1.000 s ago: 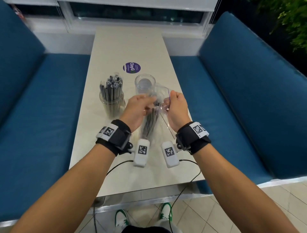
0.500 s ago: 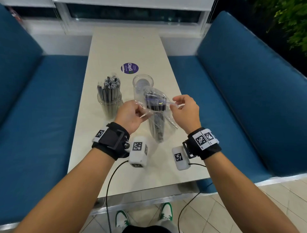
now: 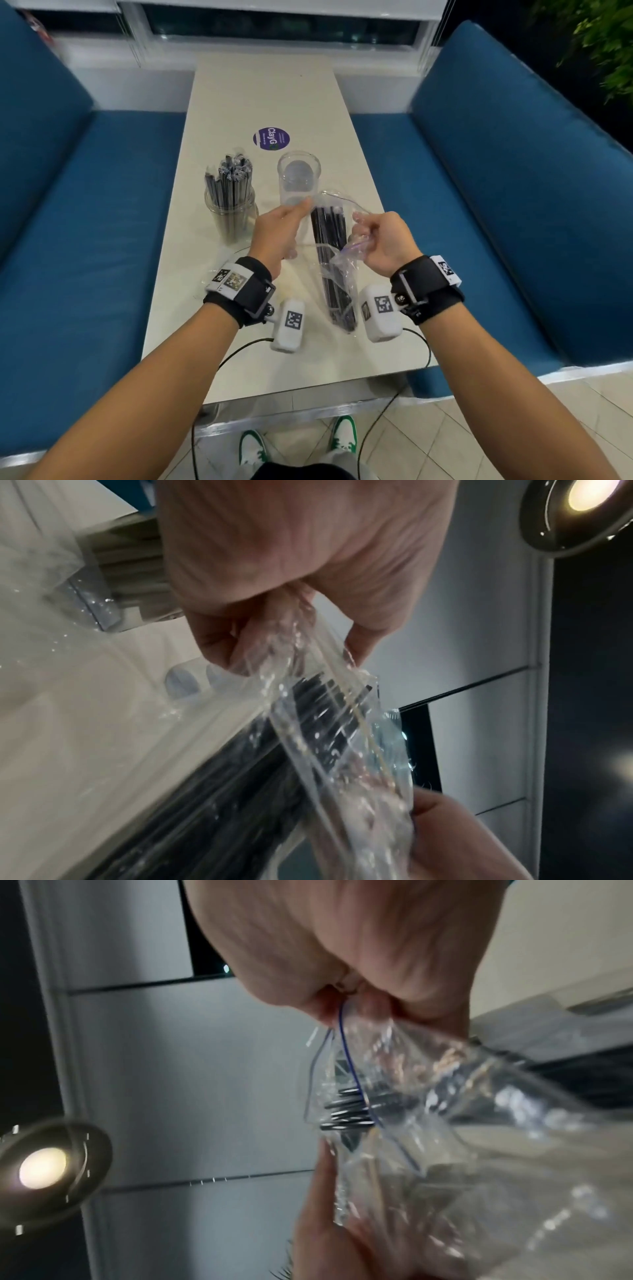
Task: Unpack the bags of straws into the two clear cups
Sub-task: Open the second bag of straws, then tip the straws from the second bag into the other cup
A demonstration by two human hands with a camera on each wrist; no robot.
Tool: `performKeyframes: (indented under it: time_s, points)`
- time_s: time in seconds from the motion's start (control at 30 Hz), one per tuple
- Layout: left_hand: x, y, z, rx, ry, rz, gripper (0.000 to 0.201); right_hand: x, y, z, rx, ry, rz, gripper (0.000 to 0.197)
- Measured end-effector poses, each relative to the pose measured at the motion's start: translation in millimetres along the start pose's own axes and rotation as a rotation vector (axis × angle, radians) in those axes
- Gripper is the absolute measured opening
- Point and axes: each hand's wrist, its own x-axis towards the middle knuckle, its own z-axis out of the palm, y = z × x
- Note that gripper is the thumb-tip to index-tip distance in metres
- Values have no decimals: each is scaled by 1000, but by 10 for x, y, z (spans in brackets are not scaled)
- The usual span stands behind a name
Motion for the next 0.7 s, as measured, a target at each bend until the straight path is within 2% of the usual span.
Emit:
performKeyframes:
  time_s: [0.1, 0.17, 0.23, 0.33, 0.4, 0.47, 0.57, 0.6, 0.67, 0.7]
  points:
    - [38, -50, 19, 110, 33, 122, 42, -77, 43, 59, -235, 9, -57, 18]
    - [64, -56, 50, 12, -2, 111, 43, -72, 67, 72, -360, -68, -80, 19]
    - [54, -31, 83, -161, -61, 25, 45, -58, 81, 64, -457, -186, -176, 21]
    - [53, 10, 61, -340, -49, -131, 37, -23, 161, -74, -641, -259, -374, 74]
    - [80, 29, 8, -501, -48, -273, 35, -23, 268, -206, -809, -321, -420, 101]
    - [49, 103, -5, -672, -64, -366, 33, -31, 332, -322, -1004, -404, -419, 112]
    - [-22, 171, 12, -715, -103, -421, 37, -69, 390, -343, -1310, -381, -504, 132]
    - [-3, 163, 18, -667, -108, -403, 35, -48, 407, -321, -1293, -343, -538, 130]
    - [-4, 154, 36, -497, -125, -330, 32, 6, 424, -272, -1156, -264, -577, 94]
    - [-4, 147, 60, -373, -122, -251, 34, 35, 440, -262, -1109, -221, -600, 79]
